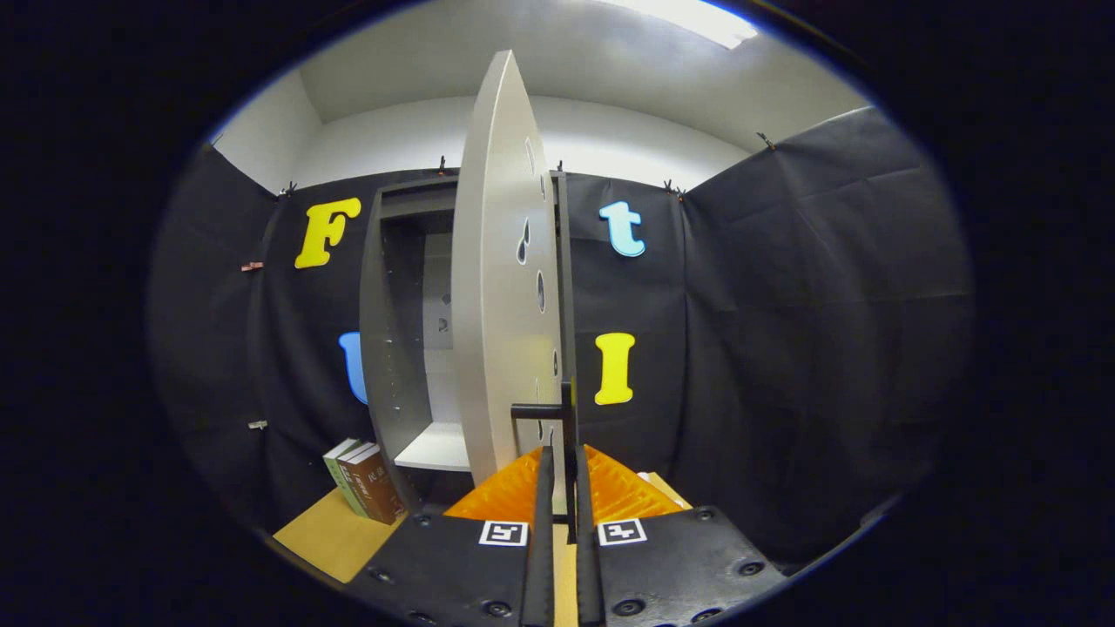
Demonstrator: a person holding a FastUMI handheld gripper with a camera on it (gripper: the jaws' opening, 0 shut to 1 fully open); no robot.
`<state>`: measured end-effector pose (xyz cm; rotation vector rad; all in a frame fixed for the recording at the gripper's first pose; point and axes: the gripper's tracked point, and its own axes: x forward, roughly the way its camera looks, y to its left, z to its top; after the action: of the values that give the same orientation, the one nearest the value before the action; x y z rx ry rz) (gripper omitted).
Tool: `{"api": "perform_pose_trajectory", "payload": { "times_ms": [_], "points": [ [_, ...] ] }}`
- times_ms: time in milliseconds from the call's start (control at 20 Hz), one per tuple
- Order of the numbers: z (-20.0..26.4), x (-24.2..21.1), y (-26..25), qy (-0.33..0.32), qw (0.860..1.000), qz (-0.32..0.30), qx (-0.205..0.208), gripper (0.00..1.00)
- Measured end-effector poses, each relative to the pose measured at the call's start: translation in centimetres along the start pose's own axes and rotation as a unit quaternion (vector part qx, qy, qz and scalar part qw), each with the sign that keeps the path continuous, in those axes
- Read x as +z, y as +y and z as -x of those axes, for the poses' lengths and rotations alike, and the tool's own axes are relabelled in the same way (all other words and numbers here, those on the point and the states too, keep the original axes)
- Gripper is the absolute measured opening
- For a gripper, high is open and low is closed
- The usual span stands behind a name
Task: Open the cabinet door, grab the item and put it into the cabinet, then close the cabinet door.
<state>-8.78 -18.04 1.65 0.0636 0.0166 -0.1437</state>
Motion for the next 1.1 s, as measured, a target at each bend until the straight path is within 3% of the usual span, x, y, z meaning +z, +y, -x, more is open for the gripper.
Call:
{"api": "perform_pose_trajectory", "payload": {
  "times_ms": [450,550,800,1100],
  "points": [
    [3.9,3.2,-5.1,-0.029,0.998,0.020,-0.059,0.13],
    [5.2,3.5,-4.5,-0.028,0.998,0.015,-0.047,0.27],
    [6.3,1.6,0.2,-0.003,1.000,-0.002,0.012,0.97],
    [6.5,-7.7,7.5,0.112,0.990,-0.017,0.081,0.96]
  ]
}}
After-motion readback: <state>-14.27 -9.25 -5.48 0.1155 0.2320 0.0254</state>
